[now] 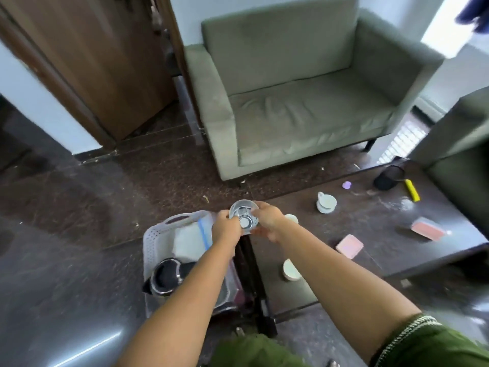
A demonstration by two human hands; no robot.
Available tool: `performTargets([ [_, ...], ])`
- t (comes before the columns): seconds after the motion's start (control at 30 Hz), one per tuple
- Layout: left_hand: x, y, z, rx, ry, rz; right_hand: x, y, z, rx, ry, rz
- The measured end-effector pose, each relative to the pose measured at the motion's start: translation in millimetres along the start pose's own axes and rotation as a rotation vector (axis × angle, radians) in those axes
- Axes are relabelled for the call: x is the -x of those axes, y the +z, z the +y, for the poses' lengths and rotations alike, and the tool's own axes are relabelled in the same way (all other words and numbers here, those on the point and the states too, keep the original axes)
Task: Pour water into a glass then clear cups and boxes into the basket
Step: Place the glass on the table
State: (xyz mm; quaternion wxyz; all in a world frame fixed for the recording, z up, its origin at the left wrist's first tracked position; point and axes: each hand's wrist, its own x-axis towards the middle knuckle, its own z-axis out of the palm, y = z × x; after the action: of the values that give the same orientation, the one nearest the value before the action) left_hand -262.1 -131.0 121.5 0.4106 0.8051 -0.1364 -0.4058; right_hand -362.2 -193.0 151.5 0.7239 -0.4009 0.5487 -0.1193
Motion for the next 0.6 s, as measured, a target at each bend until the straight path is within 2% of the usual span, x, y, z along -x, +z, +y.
performTargets([
  [0.2, 27.0, 140.9, -31.9, -0.056, -0.007, -0.107, 28.1, -138.6, 30.3, -0.038, 0.013, 0.136],
  [0.33, 106.6, 208.2, -7.3, -0.103, 0.012, -0.174, 53.6, -220.9, 47.3, -0.072, 0.029, 0.199],
  [0.47, 142.9, 265.8, -8.1, -0.195, 0.026, -0.204, 58.2, -285.3, 65.1, -0.093, 0.070, 0.282],
  [0.6, 157.0, 303.9, -2.0, -0.335, 0.072, -0.249, 50.3, -320.8, 73.8, -0.082, 0.135, 0.347],
])
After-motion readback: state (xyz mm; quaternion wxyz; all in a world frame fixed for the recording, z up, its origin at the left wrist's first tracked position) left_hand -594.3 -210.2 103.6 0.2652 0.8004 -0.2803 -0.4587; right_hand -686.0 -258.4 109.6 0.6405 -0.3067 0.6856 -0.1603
